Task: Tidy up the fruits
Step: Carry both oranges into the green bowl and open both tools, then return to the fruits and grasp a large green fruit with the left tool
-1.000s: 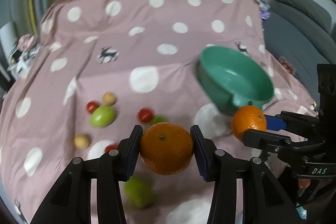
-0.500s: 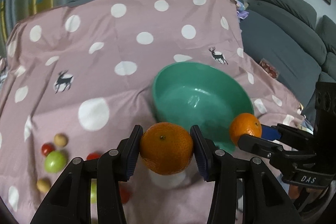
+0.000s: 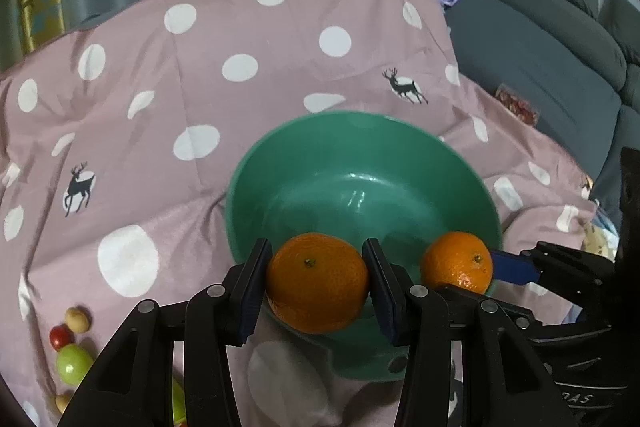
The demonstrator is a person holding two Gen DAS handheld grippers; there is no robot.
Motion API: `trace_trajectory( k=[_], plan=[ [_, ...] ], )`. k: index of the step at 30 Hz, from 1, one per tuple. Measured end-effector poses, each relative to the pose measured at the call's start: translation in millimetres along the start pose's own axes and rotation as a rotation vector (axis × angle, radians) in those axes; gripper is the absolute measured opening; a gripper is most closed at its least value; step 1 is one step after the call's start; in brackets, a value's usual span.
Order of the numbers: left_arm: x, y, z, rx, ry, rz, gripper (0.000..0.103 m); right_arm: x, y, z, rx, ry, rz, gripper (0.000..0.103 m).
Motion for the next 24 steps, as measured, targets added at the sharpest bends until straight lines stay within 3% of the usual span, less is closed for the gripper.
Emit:
trace_trajectory(
  k=[8,9,11,14,17,24],
  plan=[
    [-0.7,-0.8,-2.4,-0.013,-0.002,0.008,0.049,-3.8,-4.8,-0.8,0.001,0.000,0.014,0.048],
    [-0.9,-5.4,-4.4,-0.014,-0.008,0.017,0.051,-4.1,-5.6,-0.8,-0.001,0.002,0.018,0.049],
    [-2.0,-13.5,-8.2,-0.016,-0.018,0.034,0.065,-4.0,-9.8,-1.9,-0.004,0.005,0.025,0.050],
    [-0.6,-31.1,-21.8,-0.020,-0.054,0.059,0.070,-4.3,-17.5,-4.8,-0.016,0.013,0.039,0.053],
    [5.0,-49.0,-42.9,-0.044,-0.093,0.070,0.071,-3.0,-22.9,-10.2,-0.032,0.019,0.043,0.055],
    [38.6,-99.5,-126.1,-0.184,-0.244,0.090,0.073,0.0,-33.5,-28.8,-0.065,-0.011,0.047,0.061]
  ],
)
Point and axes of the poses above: each gripper's, at about its wrist camera, not at the fingertips, and y roughly the way its jaws point, z to its right, x to its underside, the point moved 7 cm from there along y, roughly the way its jaws point, and after that the axes turned 7 degrees about -y, right-handed, at the moved point
